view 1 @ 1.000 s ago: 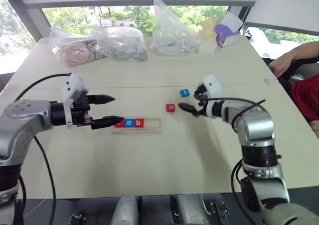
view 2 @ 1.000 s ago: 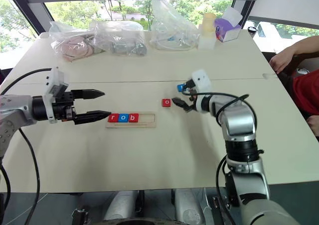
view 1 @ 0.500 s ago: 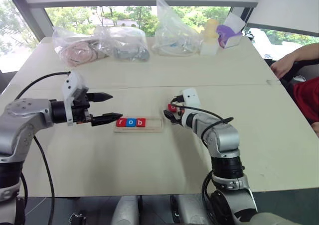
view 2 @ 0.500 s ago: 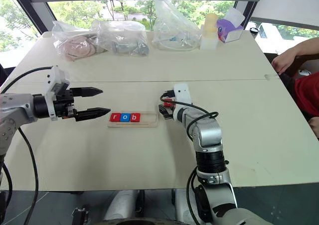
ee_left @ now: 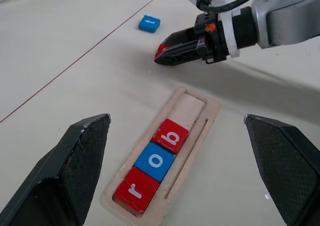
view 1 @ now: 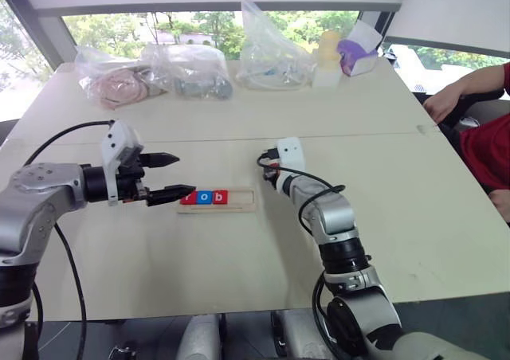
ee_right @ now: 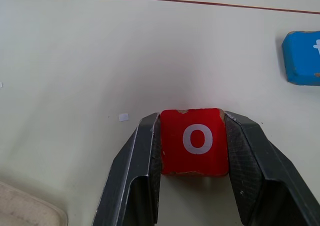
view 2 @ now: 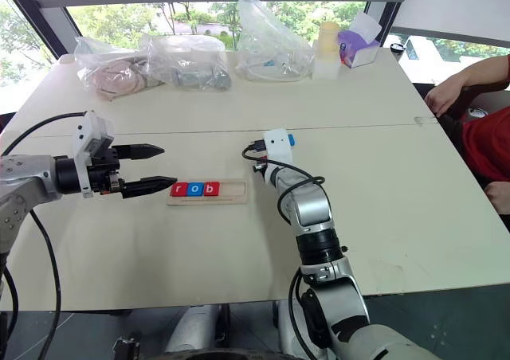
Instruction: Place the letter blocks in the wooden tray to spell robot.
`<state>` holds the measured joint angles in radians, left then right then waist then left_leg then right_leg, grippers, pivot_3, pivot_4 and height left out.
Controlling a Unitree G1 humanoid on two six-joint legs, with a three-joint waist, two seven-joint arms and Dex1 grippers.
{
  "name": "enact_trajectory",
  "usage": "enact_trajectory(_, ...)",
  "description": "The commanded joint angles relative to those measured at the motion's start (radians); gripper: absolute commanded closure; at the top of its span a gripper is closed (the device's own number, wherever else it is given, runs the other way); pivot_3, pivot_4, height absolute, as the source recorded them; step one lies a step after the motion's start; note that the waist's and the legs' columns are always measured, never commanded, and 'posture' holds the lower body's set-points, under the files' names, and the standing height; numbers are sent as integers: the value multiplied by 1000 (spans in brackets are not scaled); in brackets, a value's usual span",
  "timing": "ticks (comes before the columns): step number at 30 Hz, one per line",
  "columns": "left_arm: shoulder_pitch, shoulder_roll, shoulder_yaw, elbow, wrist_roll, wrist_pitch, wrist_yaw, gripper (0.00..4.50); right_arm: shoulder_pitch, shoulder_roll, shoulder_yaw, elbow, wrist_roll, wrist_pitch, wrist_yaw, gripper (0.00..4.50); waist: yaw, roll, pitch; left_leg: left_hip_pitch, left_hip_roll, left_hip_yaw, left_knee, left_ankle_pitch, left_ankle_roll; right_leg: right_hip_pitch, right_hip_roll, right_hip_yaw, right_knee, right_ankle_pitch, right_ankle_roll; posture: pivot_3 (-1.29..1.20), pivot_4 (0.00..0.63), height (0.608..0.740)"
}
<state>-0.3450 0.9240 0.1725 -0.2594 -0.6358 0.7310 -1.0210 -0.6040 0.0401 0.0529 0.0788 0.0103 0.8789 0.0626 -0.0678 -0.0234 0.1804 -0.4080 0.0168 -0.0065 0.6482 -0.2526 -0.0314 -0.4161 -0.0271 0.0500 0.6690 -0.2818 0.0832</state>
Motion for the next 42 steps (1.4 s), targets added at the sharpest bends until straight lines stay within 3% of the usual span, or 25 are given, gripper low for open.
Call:
enact_trajectory(1,-2,9,1,-44,-4,-16,-14,0,27,-85,-19,-215,-11,95,12,3271,8,1,0,-1,0,0,0,0,0,0,0,0,0,0,0,0,150,735)
enact_trajectory(4,-2,11,-26,-64,1,-21,-33,0,93,-104,-66,-461,33,313,23,3271,23,0,0,-3,-1,0,0,0,0,-1,-2,0,-2,0,0,0,150,735)
enact_trajectory(9,-31,-19,-75,-39,22,-43,-40,0,155,-17,-140,-746,47,664,-2,3271,21,0,0,-3,0,-1,-1,0,0,-2,0,0,-2,0,0,0,150,735)
enact_trajectory(18,-83,-45,-134,22,54,-78,-75,0,235,86,-183,-714,41,735,-24,3271,24,0,0,-2,0,0,-1,0,0,-1,1,0,-2,0,0,0,150,735)
enact_trajectory(24,-90,-44,-138,41,64,-87,-87,0,243,83,-198,-664,49,701,-19,419,23,0,0,0,0,0,-1,0,0,1,0,0,-3,0,0,0,150,735)
enact_trajectory(25,-86,-42,-136,41,65,-88,-90,0,232,54,-179,-674,59,694,-7,48,24,0,0,1,0,0,0,0,0,2,0,0,-3,0,0,0,150,735)
enact_trajectory(29,-75,-30,-127,32,60,-77,-101,0,146,-149,-131,-702,82,566,74,48,24,1,0,0,-1,0,1,0,0,4,-1,-1,-5,-1,-1,0,150,735)
enact_trajectory(32,-56,2,-129,10,42,-60,-140,0,60,-298,-192,-685,237,476,301,48,19,1,1,-1,-2,3,2,0,0,3,-2,1,-7,0,1,0,150,735)
enact_trajectory(36,-42,53,-140,-31,19,-45,-217,0,121,-607,-186,-614,375,188,711,48,27,0,1,0,-1,0,-2,-1,2,4,1,-2,-7,-1,3,0,150,735)
enact_trajectory(40,-36,83,-142,-73,1,-31,-253,0,225,-768,-141,-446,374,-146,977,48,28,0,1,-1,-1,0,-2,-2,4,5,0,-3,-7,-4,3,0,150,735)
enact_trajectory(42,-26,95,-140,-106,-13,-16,-259,0,254,-817,-62,-310,294,-362,1068,48,22,0,1,0,-1,0,-1,-2,4,5,0,-2,-7,-3,3,0,150,735)
